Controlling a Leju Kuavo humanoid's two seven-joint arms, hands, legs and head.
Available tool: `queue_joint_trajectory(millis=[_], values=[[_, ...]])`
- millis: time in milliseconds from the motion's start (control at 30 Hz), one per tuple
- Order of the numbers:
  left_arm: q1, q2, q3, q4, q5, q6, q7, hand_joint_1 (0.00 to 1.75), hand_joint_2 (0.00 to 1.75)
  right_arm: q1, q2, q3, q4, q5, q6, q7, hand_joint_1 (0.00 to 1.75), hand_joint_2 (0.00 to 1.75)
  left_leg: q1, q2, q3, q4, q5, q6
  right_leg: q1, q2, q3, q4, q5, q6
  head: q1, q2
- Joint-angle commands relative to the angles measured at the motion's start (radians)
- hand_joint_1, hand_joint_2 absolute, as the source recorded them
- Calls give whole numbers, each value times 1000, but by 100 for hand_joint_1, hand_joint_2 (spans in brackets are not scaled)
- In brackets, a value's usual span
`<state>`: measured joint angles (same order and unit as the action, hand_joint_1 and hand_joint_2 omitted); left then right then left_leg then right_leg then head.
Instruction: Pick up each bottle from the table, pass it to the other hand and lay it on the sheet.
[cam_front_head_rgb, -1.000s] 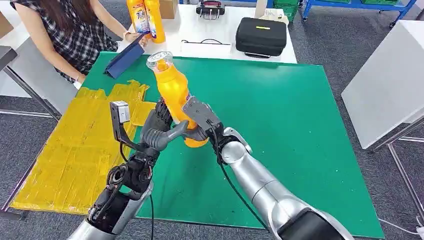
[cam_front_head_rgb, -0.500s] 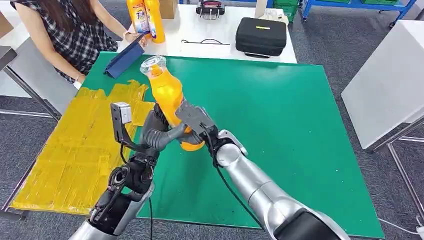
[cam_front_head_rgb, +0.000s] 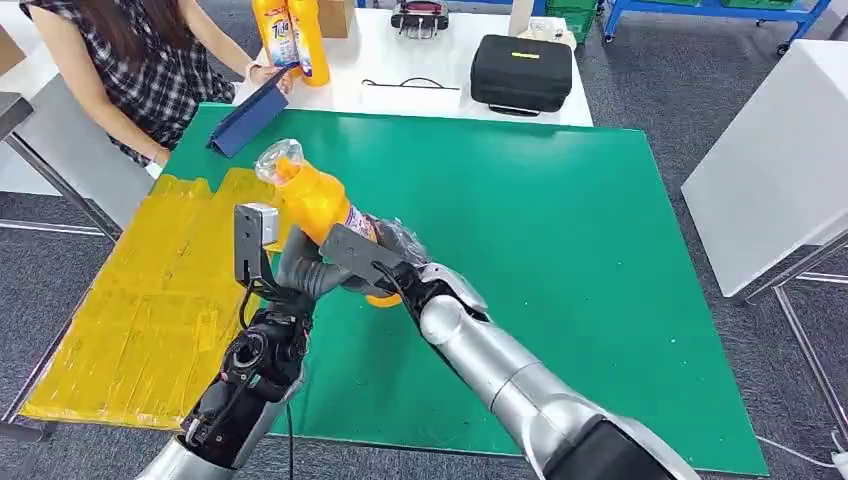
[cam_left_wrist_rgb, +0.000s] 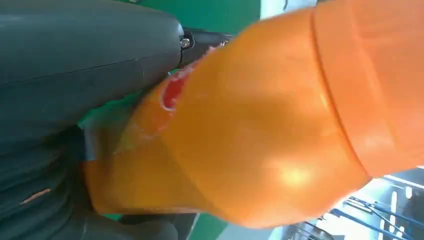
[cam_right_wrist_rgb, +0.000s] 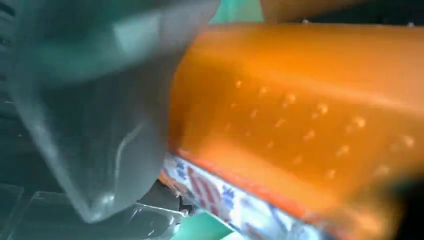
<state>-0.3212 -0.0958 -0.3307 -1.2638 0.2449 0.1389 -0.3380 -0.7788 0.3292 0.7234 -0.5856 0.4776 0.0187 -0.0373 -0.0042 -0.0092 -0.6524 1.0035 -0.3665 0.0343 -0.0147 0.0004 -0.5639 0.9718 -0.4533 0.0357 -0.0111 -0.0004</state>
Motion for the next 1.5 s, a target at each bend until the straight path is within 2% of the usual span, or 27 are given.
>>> queue_joint_trajectory(millis=[33, 100, 133, 167, 200, 233, 1033, 1067, 1100, 1200, 1233, 1367, 1500], values=[[-136, -29, -82, 94, 23, -17, 16, 0, 175, 21, 20, 307, -3, -34, 25, 44, 175, 175, 1, -3, 3, 1, -2, -2, 2, -4, 5, -1, -3, -2, 0, 0], [-141, -34, -73, 101, 39, -18, 22, 0, 175, 21, 20, 315, -10, -49, 27, 47, 175, 175, 1, -3, 2, 0, -1, -2, 1, -4, 4, -1, -2, -2, 0, 0], [-146, -35, -69, 109, 48, -21, 23, 0, 175, 20, 20, 324, -10, -55, 26, 50, 175, 175, 2, -4, 8, 1, -5, -4, 2, -5, 10, 0, -6, -3, 0, 0], [-147, -35, -70, 112, 54, -27, 20, 0, 175, 18, 20, 331, -8, -62, 23, 51, 175, 175, 1, -3, 2, 1, -2, -2, 1, -4, 4, 0, -2, -2, 0, 0], [-147, -39, -64, 114, 73, -38, 16, 77, 175, 17, 20, 337, -5, -71, 20, 51, 175, 175, 1, -3, 4, 1, -2, -3, 1, -4, 6, -1, -3, -2, 0, 0], [-148, -39, -66, 113, 77, -43, 9, 175, 175, 14, 20, 347, -2, -79, 15, 51, 175, 175, 2, -3, 2, 1, -2, -2, 2, -4, 4, 0, -2, -2, 0, 0], [-133, -72, -17, 71, 296, -144, 51, 175, 175, 2, 20, 378, 3, -135, -5, 64, 175, 175, 2, -4, 4, 2, -3, -3, 2, -5, 6, 0, -4, -2, 0, 0], [-134, -72, -12, 69, 300, -138, 50, 175, 175, 2, 20, 370, 6, -137, -14, 68, 164, 175, 2, -4, 2, 1, -2, -2, 1, -5, 3, 0, -3, -1, 0, 0], [-132, -70, -4, 66, 292, -118, 39, 175, 175, 4, 20, 342, 15, -145, -48, 80, 0, 0, 2, -4, 3, 1, -2, -2, 1, -5, 5, 0, -4, -2, 0, 0], [-120, -40, 15, 43, 237, -60, 5, 175, 175, -11, 6, 254, 63, -129, -72, 59, 0, 0, 2, -4, 3, 2, -3, -3, 2, -5, 5, 0, -4, -2, 0, 0], [-113, -34, 27, 35, 238, -61, 6, 175, 175, -9, -9, 230, 58, -115, -69, 47, 0, 0, 1, -2, 1, 0, -1, -1, 1, -3, 2, 0, -2, -1, 0, 0], [-108, -29, 37, 32, 216, -57, -1, 175, 175, 5, -18, 178, 44, -73, -69, 41, 0, 0, 1, -4, 4, 1, -2, -3, 1, -5, 6, -1, -4, -2, 0, 0], [-48, 19, 106, -1, 178, -9, -34, 175, 175, 35, -99, 50, -12, -41, -120, 22, 0, 0, 1, -2, 3, 0, -1, -2, 1, -3, 4, -2, -2, -1, 1, 0]])
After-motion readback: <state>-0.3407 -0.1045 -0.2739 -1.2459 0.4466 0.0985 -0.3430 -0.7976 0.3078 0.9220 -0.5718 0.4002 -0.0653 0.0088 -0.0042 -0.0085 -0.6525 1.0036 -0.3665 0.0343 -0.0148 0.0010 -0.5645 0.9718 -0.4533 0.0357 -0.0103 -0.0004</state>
